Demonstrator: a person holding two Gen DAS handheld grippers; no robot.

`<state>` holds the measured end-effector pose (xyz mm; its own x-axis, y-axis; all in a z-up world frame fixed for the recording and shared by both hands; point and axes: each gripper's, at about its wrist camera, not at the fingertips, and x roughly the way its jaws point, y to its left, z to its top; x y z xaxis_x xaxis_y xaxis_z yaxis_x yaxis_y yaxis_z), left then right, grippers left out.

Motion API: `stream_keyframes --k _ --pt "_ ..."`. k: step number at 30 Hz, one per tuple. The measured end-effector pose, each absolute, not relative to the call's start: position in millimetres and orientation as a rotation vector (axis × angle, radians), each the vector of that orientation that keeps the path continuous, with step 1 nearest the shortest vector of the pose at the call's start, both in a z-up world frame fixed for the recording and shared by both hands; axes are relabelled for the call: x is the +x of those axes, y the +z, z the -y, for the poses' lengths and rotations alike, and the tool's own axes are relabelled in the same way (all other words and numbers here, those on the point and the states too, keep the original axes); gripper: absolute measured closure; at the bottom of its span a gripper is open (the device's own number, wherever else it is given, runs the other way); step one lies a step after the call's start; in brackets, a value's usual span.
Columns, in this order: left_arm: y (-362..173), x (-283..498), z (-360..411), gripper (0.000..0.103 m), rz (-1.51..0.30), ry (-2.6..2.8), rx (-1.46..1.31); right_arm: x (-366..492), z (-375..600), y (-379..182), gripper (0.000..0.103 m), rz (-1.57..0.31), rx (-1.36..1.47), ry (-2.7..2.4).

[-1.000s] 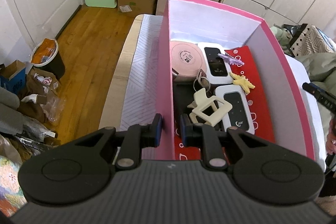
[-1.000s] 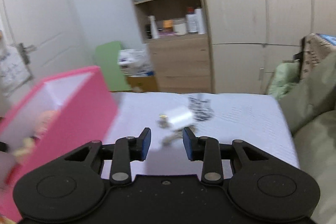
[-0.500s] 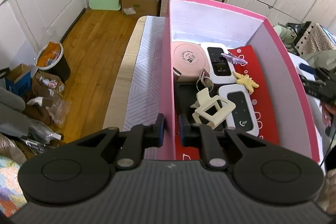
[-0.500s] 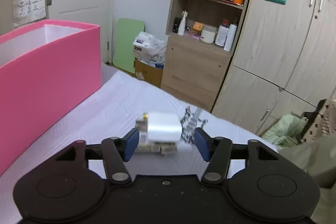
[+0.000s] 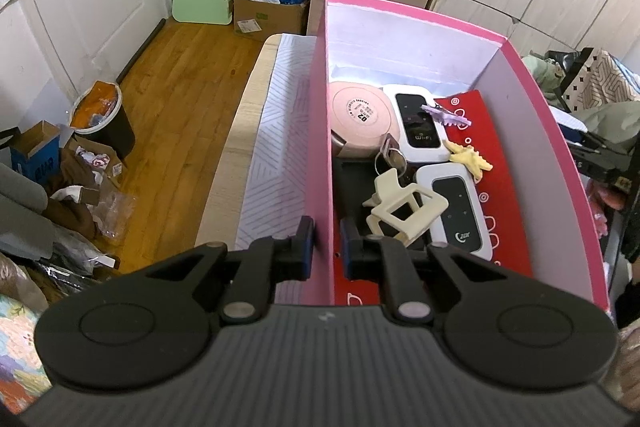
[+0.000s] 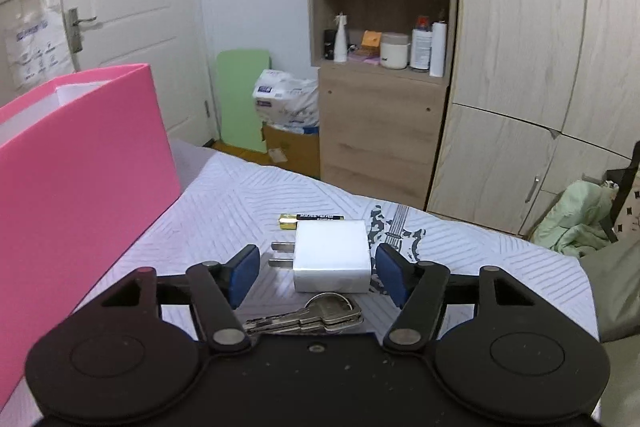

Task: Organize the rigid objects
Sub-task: 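Return the right gripper to the bed and grasp the white charger cube, then carry the white charger cube into the box and release it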

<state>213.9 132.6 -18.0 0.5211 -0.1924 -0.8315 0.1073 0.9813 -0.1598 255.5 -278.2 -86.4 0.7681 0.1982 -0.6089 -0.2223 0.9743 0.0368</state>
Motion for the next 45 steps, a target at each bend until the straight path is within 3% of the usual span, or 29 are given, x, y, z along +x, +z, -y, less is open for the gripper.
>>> stream_keyframes --k 5,8,20,33,39,45 --pt "-18 213 -133 0.09 -1.003 -0.177 -0.094 264 272 -91 0.031 -0.67 -0.026 0.228" --pt "-18 213 -132 0.09 -1.003 -0.176 -0.096 263 267 -89 0.042 -0.651 -0.076 0.195" --pt "-18 213 -132 0.09 -1.004 -0.175 -0.096 234 274 -72 0.042 -0.673 0.07 0.223" --pt "-19 212 -136 0.09 -1.004 -0.174 -0.135 177 241 12 0.042 -0.581 0.24 0.414" --pt "-20 213 -142 0.09 -1.008 -0.184 -0.156 173 204 50 0.042 -0.717 0.324 0.604" --pt "-17 213 -134 0.09 -1.005 -0.213 -0.072 182 140 47 0.042 -0.89 0.189 0.699"
